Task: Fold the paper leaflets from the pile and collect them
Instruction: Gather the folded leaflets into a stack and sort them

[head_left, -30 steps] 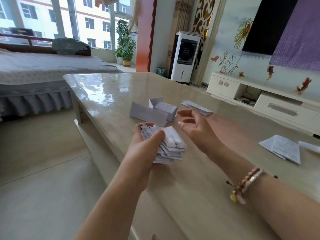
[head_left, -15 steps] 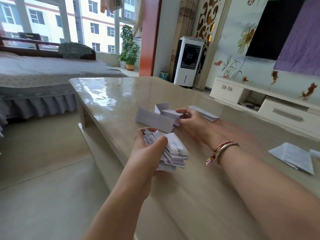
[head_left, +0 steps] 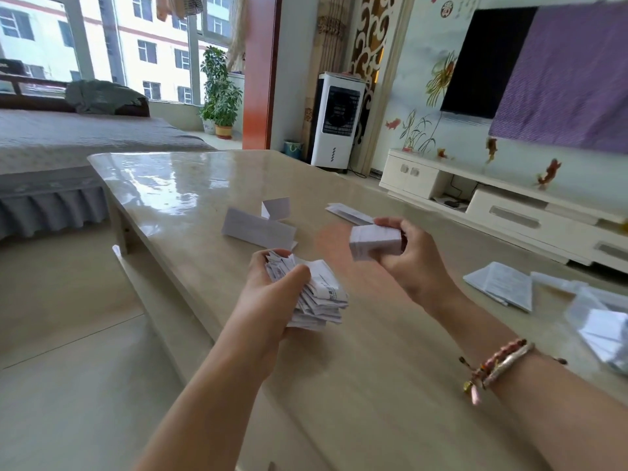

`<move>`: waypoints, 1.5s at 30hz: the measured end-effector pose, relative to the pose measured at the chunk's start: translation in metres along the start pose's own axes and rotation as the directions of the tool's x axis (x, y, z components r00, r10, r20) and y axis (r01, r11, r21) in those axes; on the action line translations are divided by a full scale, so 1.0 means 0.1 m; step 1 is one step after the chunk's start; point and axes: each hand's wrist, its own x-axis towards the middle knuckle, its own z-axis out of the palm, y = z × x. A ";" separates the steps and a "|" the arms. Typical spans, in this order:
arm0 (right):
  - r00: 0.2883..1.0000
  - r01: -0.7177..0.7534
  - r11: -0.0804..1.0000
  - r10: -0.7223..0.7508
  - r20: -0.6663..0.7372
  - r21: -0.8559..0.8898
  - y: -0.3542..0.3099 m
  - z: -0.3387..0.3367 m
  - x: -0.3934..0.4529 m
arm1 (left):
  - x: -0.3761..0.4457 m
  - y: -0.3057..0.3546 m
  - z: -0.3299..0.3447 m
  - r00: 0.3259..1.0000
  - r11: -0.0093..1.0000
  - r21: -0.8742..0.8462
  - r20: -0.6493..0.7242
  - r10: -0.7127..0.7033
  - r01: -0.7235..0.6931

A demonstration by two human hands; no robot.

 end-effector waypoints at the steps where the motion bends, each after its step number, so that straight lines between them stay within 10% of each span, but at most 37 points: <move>1: 0.999 0.052 0.999 -0.053 -0.013 -0.015 -0.02 -0.06 -0.05 | -0.01 -0.01 0.03 1.000 1.000 0.000 0.008 -0.001 0.001; 12: 0.871 0.472 0.836 -0.492 -0.001 -0.281 -0.39 0.07 -0.50 | 0.08 -0.13 0.25 0.997 0.999 -0.024 -0.067 0.040 -0.041; 16: 0.905 0.365 0.929 -0.368 0.212 0.055 -0.40 0.13 -0.56 | 0.07 -0.12 0.23 0.994 0.993 -0.121 -0.109 -0.007 -0.007; 23: 0.822 0.307 0.946 -0.317 0.474 0.100 -0.41 0.18 -0.68 | 0.07 -0.07 0.07 0.996 0.956 -0.293 -0.078 -0.043 0.018; 28: 0.862 0.007 0.945 -0.172 0.477 0.328 -0.45 0.26 -0.47 | 0.07 0.01 -0.10 0.994 0.962 -0.269 -0.113 0.006 -0.037; 45: 0.927 0.029 0.956 0.083 0.364 -0.293 -0.44 1.47 0.85 | 0.23 0.11 -0.58 0.976 0.979 -0.203 -0.212 -0.040 -0.004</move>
